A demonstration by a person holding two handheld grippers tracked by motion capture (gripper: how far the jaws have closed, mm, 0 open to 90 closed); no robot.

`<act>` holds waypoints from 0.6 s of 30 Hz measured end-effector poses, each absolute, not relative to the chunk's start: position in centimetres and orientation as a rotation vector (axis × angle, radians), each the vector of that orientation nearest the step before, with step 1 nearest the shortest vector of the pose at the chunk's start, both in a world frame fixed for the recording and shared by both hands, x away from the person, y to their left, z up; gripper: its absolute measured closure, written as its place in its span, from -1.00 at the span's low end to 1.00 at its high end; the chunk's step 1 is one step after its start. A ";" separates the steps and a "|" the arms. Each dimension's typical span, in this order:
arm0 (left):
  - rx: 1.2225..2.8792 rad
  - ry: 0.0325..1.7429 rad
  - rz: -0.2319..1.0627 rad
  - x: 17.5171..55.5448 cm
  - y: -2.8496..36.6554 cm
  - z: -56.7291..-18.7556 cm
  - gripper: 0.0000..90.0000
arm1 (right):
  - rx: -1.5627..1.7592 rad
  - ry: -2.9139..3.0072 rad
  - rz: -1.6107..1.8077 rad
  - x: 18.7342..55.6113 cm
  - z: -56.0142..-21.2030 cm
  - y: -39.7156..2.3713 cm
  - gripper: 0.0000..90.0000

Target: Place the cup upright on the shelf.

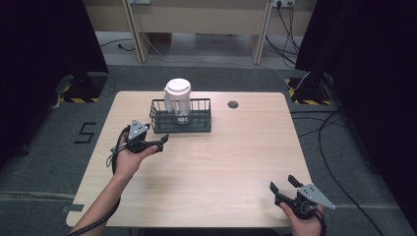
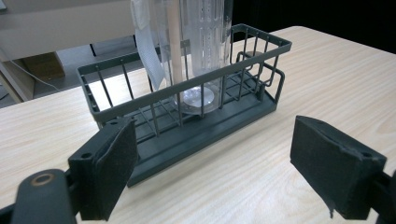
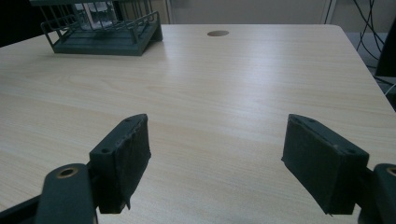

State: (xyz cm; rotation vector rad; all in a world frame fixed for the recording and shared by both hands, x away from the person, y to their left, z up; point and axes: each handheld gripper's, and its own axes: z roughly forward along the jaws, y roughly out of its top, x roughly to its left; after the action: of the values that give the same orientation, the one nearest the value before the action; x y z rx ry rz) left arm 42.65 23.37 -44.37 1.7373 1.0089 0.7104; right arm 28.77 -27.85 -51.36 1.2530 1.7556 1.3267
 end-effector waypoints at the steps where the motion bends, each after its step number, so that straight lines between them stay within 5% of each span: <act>1: 1.738 1.008 0.713 42.5 23.5 -44.4 -0.67 | 1.252 1.756 1.326 28.8 -51.4 -27.9 -0.48; 18: 1.743 1.040 0.705 39.1 25.7 -46.4 -0.67 | 1.257 1.756 1.326 28.7 -51.4 -27.8 -0.48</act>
State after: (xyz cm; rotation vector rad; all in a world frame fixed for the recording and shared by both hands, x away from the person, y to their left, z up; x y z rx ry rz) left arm 39.09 25.70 -46.40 1.7426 1.0397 0.7053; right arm 28.74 -27.80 -51.36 1.2566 1.7558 1.3260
